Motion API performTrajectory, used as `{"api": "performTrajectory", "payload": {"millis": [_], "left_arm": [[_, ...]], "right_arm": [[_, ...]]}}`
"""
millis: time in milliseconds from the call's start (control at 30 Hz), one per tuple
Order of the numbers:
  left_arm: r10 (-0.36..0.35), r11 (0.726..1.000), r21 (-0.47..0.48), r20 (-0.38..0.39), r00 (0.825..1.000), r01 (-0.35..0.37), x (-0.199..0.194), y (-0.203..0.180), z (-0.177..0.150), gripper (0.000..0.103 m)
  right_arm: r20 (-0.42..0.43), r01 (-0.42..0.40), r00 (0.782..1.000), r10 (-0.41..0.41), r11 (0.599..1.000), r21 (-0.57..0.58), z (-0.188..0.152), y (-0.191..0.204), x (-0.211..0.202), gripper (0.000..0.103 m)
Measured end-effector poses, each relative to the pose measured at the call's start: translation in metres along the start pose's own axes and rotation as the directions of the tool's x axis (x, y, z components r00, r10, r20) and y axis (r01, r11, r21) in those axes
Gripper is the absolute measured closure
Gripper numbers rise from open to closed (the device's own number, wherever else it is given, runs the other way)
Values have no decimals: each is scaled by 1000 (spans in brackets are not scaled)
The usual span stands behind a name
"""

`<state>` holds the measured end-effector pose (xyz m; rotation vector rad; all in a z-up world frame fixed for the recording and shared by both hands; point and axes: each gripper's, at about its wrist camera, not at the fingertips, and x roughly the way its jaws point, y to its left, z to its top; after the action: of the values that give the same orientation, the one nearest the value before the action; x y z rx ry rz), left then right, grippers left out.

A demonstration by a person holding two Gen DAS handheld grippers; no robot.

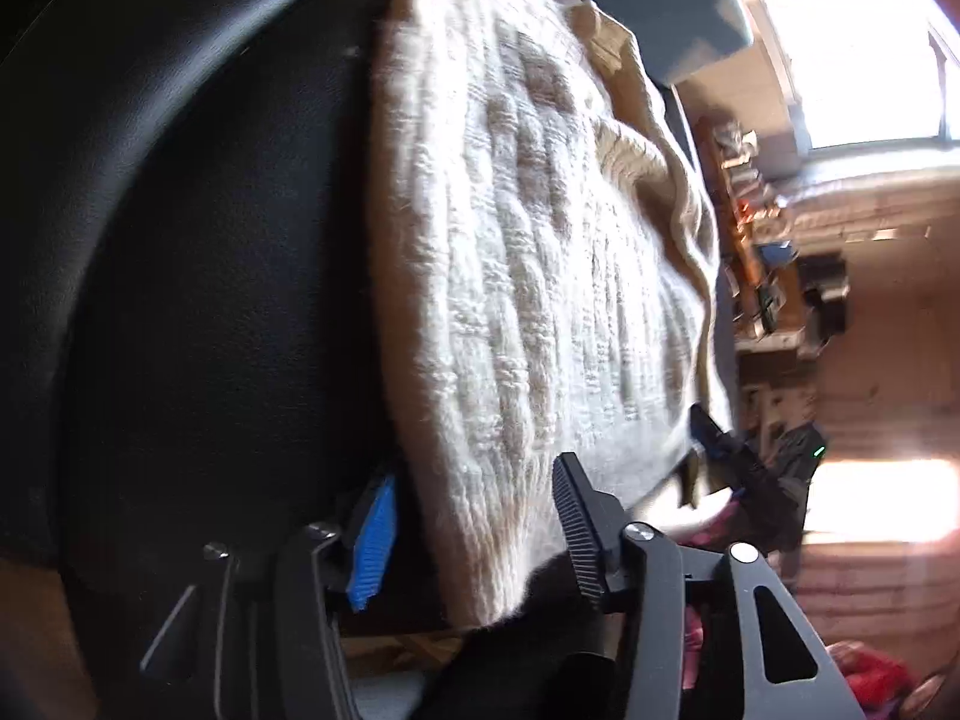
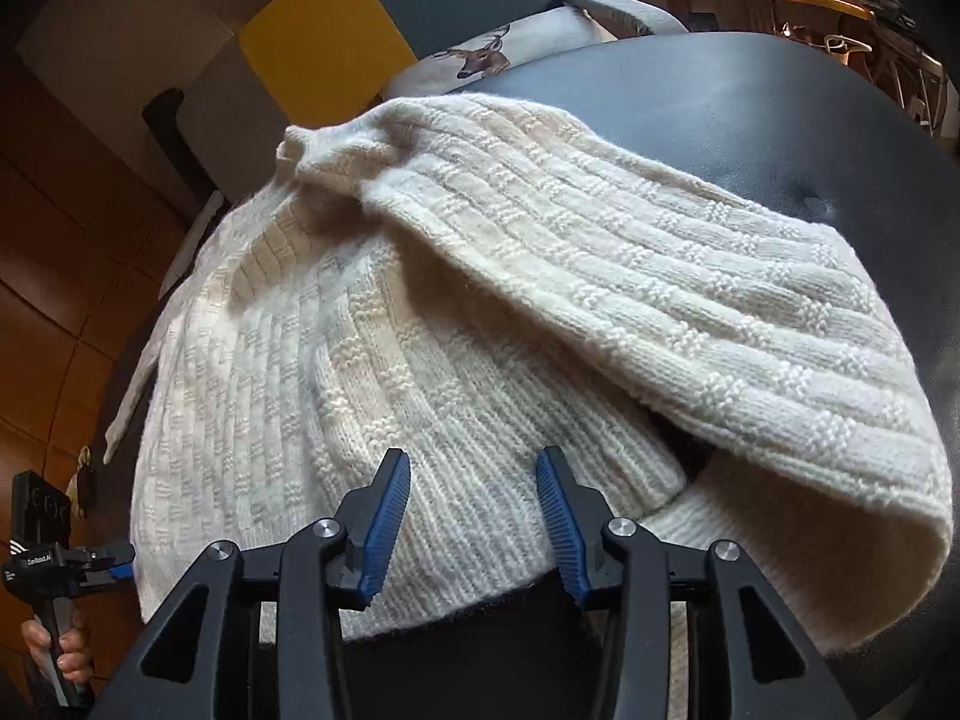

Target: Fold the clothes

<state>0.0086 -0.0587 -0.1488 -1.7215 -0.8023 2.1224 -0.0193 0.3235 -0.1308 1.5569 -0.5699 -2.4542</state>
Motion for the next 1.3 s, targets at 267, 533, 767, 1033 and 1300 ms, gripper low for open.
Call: {"api": "performTrajectory", "payload": {"millis": [267, 533, 767, 1033, 1300], "left_arm": [[33, 999, 0, 68, 997, -33, -44, 20, 15, 93], [5, 999, -50, 15, 1000, -5, -36, 38, 13, 91], [26, 998, -57, -16, 1000, -27, -23, 35, 16, 91], [108, 992, 53, 71, 992, -112, -53, 13, 14, 91], [79, 946, 305, 106, 991, -108, -20, -59, 25, 90]], "right_arm": [[-250, -149, 959, 132, 988, -50, -51, 30, -6, 58], [119, 225, 971, -208, 962, -153, -29, 16, -74, 58], [163, 544, 839, -519, 790, -283, -33, -38, -80, 58], [122, 414, 905, -407, 910, -38, -27, -106, -61, 59], [180, 238, 951, -252, 966, 96, -14, -119, -73, 95]]}}
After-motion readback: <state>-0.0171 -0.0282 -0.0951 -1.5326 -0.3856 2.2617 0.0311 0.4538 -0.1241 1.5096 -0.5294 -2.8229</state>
